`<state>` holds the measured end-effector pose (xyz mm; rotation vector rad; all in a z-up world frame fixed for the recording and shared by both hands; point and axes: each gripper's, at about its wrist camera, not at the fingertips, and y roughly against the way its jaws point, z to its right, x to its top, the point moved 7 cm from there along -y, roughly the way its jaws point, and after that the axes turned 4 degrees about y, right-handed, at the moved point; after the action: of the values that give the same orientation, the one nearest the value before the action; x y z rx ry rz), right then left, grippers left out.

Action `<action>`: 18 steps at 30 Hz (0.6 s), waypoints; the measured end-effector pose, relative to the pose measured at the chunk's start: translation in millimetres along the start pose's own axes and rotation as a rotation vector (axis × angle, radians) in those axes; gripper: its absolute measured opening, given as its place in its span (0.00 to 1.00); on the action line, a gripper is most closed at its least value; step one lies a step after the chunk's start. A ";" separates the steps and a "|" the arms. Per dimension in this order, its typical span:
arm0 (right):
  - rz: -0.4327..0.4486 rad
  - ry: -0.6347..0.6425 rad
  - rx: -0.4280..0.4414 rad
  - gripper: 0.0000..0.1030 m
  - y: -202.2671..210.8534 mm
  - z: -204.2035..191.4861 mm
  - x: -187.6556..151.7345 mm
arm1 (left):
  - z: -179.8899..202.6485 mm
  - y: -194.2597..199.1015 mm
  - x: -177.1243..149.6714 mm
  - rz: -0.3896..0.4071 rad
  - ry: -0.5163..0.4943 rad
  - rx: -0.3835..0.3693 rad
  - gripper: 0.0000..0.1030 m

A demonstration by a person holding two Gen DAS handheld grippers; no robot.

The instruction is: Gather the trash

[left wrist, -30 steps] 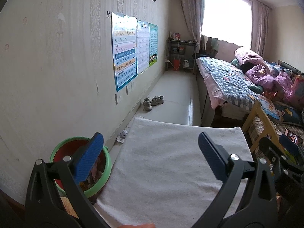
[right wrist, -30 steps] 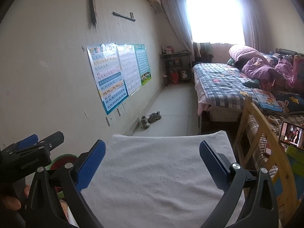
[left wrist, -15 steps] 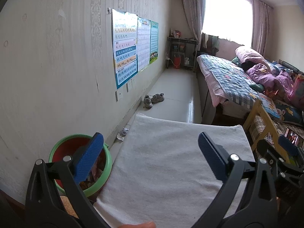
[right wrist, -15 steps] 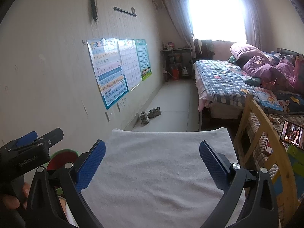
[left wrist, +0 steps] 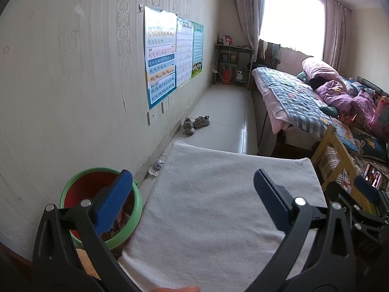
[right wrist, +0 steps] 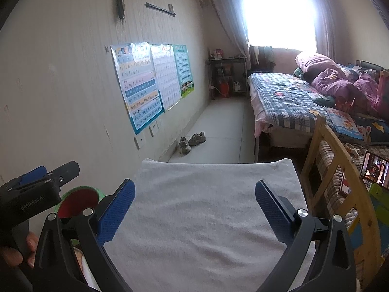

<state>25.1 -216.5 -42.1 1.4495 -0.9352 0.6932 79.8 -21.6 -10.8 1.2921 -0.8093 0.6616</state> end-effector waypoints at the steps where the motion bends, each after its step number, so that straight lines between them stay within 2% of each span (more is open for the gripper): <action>1: -0.002 0.000 0.000 0.93 -0.5 -0.1 -0.9 | 0.0 -0.5 -0.8 -0.002 0.001 0.000 0.95; 13: -0.039 -0.010 -0.007 0.93 -10.7 6.8 -11.1 | -3.8 -5.0 -7.7 -0.008 0.009 0.008 0.95; 18: -0.117 -0.048 -0.003 0.93 -36.0 24.3 -29.8 | -13.8 -13.1 -15.6 -0.026 0.006 0.034 0.95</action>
<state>38.7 -237.6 -88.4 1.5112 -0.8798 0.5730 83.6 -9.9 -32.2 1.3287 -0.7779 0.6609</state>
